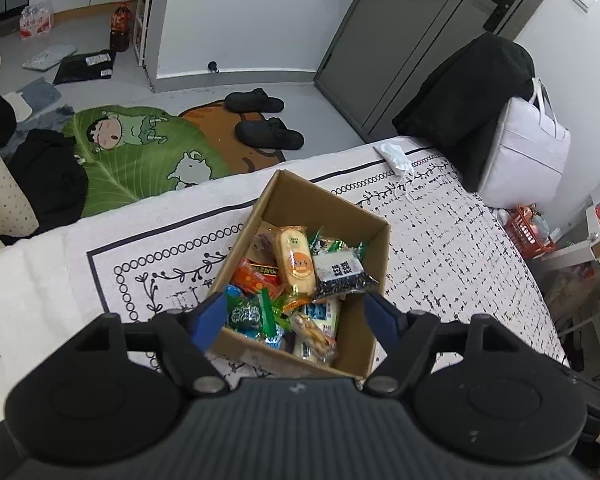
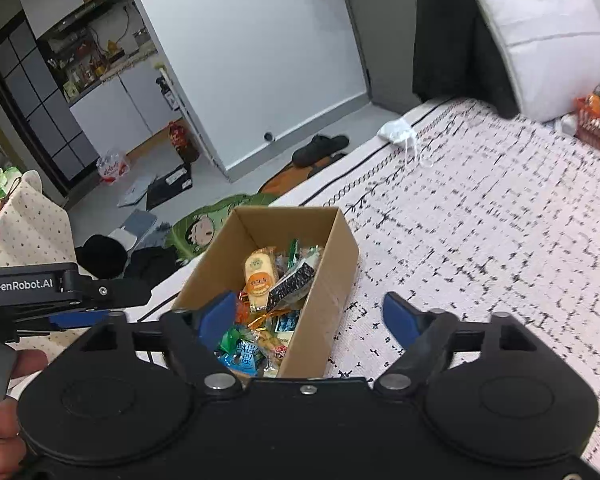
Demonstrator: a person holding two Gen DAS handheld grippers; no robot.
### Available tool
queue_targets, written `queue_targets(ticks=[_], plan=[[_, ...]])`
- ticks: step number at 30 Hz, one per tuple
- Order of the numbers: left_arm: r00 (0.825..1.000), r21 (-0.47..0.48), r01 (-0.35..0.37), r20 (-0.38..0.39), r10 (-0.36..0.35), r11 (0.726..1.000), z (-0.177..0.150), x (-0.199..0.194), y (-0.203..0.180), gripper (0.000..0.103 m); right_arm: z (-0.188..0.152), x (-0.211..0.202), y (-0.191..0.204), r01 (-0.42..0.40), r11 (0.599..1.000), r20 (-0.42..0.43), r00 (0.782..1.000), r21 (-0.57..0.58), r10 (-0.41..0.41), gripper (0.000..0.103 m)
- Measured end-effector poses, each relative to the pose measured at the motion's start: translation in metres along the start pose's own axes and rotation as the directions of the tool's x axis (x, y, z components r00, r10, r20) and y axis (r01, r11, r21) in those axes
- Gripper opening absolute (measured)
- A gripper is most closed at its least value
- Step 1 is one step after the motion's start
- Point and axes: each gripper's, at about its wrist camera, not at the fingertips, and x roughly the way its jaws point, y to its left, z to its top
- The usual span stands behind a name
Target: Organize snacks
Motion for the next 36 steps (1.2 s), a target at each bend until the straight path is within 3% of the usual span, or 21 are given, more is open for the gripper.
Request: queue_targets(ticks=[3,8,16,24,36], plan=[[1.000,0.019,0.010,0.012,-0.010,1.000,-0.004,-0.013,-0.002,0.082,-0.005,-0.013,0.005,0.019,1.000,0.027,0.999,0.000,-0.019,0.091],[0.999,0.048,0.014,0.041,-0.016,0.999,-0.012,-0.035,-0.001,0.084,-0.013,-0.036,0.009,0.060,0.998,0.067,0.996,0.018,-0.062,0.098],[0.995,0.093,0.025,0.089,-0.033,0.995,-0.030,-0.067,0.004,0.092,-0.024,-0.076,0.021,0.111,0.994,0.120,0.987,-0.010,-0.109,0.103],[0.989,0.162,0.041,0.130,-0.062,0.986,-0.050,-0.097,0.002,0.103,-0.040,-0.118,0.039,0.149,0.989,0.173,0.975,-0.020,-0.143,0.103],[0.976,0.281,0.067,0.182,-0.122,0.957,-0.075,-0.146,0.002,0.103,-0.067,-0.181,0.050,0.184,0.983,0.261,0.947,0.029,-0.185,0.103]])
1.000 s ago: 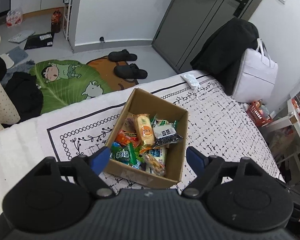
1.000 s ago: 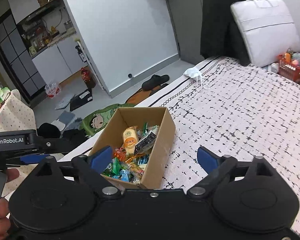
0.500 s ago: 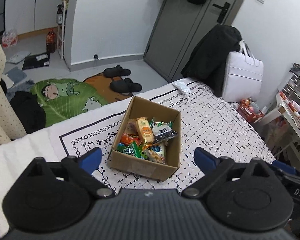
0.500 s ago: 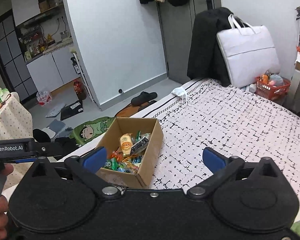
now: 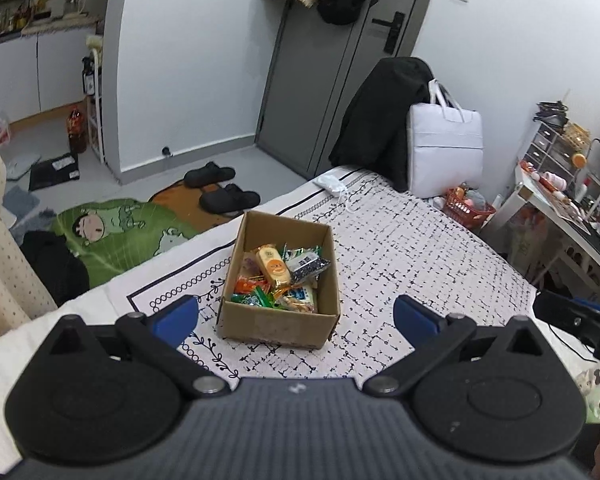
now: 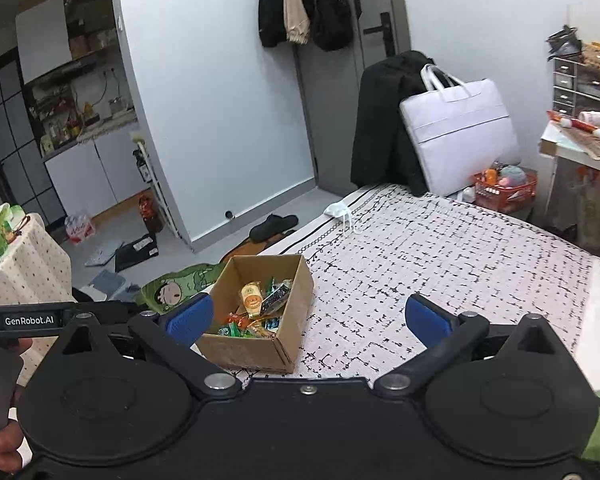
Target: Organize snacks
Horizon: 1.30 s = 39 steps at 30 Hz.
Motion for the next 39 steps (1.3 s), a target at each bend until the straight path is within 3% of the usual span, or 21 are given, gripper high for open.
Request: queue_targets(ticks=[24,39], plan=[[0.994,0.155,0.043,0.093,-0.058,0.987,-0.029,-0.086,-0.002,0.103,-0.030,-0.086,0.016,0.013,0.999,0.090,0.996,-0.044,-0.009,0.103],[0.991,0.145,0.028,0.126,-0.046,0.989,-0.039,-0.106,0.012,0.103,-0.046,-0.100,0.019,0.016,0.999,0.100,0.995,-0.044,-0.011,0.103]])
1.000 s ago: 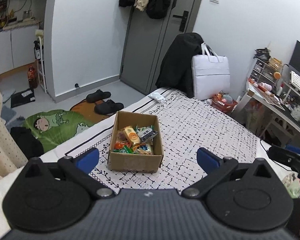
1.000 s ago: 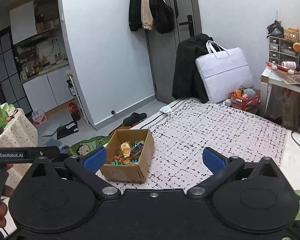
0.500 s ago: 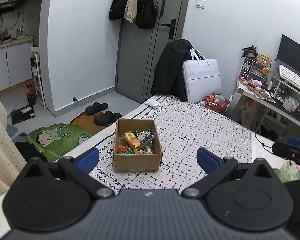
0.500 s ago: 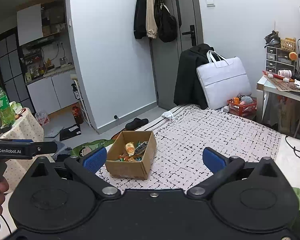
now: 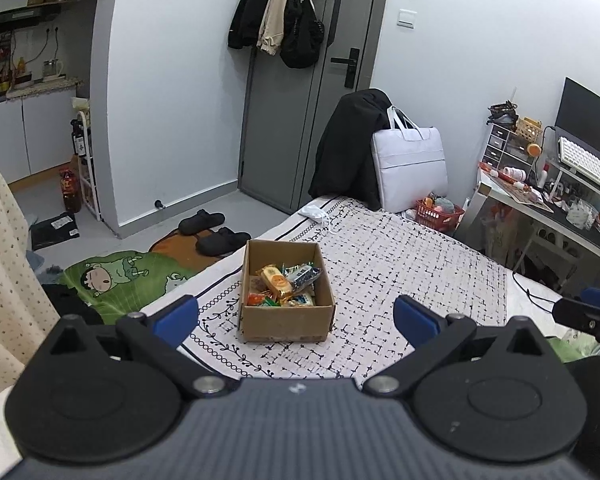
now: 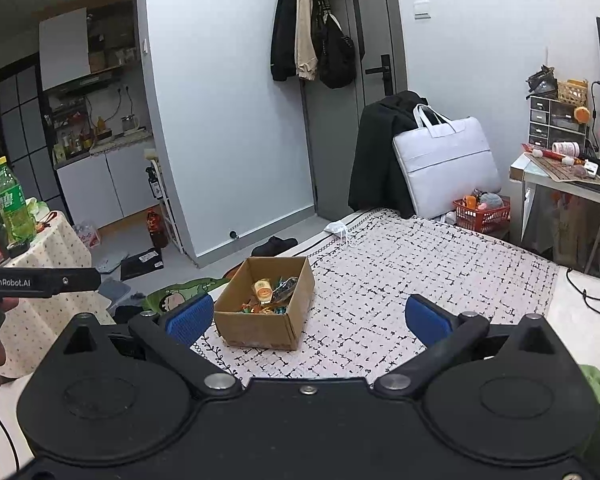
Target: Organize snacks
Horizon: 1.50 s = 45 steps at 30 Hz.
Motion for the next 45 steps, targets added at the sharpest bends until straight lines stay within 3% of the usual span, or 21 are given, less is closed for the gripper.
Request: queue_targets(ticks=[45], plan=[[0.999,0.036,0.035,-0.004,-0.035,0.999,-0.006,-0.005,-0.015,0.103,-0.006,-0.011,-0.003,0.014,1.000,0.000,1.000,0.012,-0.014,0.103]])
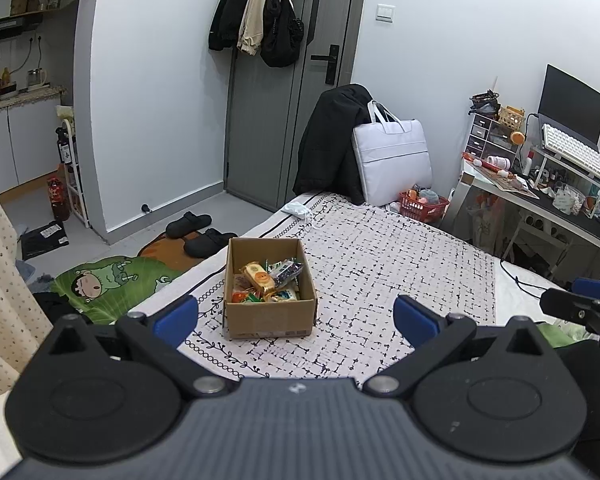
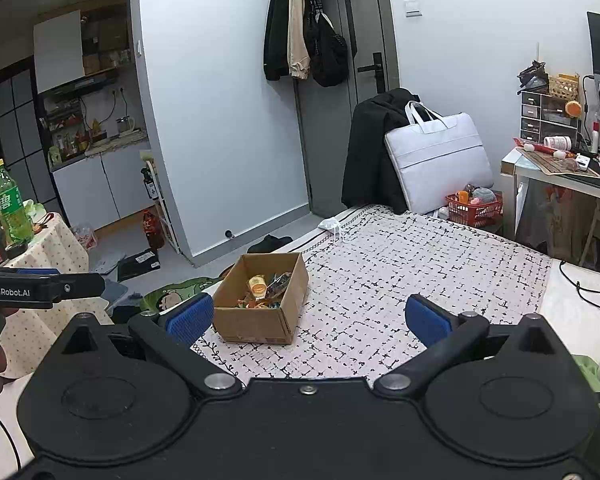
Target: Organize snacks
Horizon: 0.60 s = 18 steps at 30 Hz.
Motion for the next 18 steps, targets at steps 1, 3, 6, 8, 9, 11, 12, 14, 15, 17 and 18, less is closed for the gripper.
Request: queue_targets(ticks=[1,3,6,8,9,11,12,14,15,17,18], plan=[[1.000,0.001,-0.001,0.001,0.001,1.000,0.0000,0.0000,0.0000,0.103,0.0000,-0.0002,0.0000,0.001,1.000,0.001,1.000,0.001,-0.001,0.103],[1.000,0.003,-0.001,0.002,0.001,1.000,0.0002,-0.0003,0.0002,0.103,-0.0005,-0.0002,-0.0008,0.001,1.000,0.001,1.000,0.003,-0.001,0.103],[1.000,0.003,-0.002,0.002,0.002,1.000,0.0002,-0.0002,0.0003,0.103,-0.0004,-0.0003,-0.0008,0.002,1.000,0.001,1.000,0.002,-0.002,0.103],[1.000,0.003,0.000,0.003,0.000,1.000,0.0003,-0.0002,0.0005,0.103,-0.0001,-0.0004,-0.0007,0.001,1.000,0.000,1.000,0.002,-0.001,0.103],[1.000,0.002,-0.001,0.003,0.001,1.000,0.0001,-0.0001,0.0002,0.103,-0.0003,-0.0005,-0.0006,0.002,1.000,0.001,1.000,0.002,-0.002,0.103],[1.000,0.001,-0.002,0.003,0.002,1.000,0.0001,-0.0002,0.0002,0.103,-0.0005,-0.0003,-0.0005,0.001,1.000,0.001,1.000,0.000,-0.001,0.103],[1.000,0.002,-0.002,0.002,0.002,1.000,0.0000,-0.0001,0.0000,0.103,-0.0006,-0.0003,-0.0004,0.001,1.000,0.001,1.000,-0.002,-0.001,0.103],[1.000,0.002,-0.002,0.002,0.002,1.000,-0.0002,-0.0002,0.0001,0.103,-0.0007,-0.0003,0.0000,0.001,1.000,0.001,1.000,-0.004,-0.001,0.103],[1.000,0.001,-0.003,0.002,0.003,1.000,-0.0001,-0.0004,0.0003,0.103,-0.0007,-0.0002,0.0001,0.001,1.000,0.000,1.000,-0.004,-0.001,0.103],[1.000,0.002,-0.003,0.002,0.003,1.000,0.0003,-0.0007,0.0001,0.103,-0.0007,-0.0006,0.0001,0.002,1.000,-0.001,1.000,-0.003,-0.002,0.103],[1.000,0.003,-0.003,0.003,0.003,1.000,0.0003,-0.0006,0.0001,0.103,-0.0006,-0.0008,-0.0001,0.002,1.000,-0.001,1.000,-0.003,-0.002,0.103]])
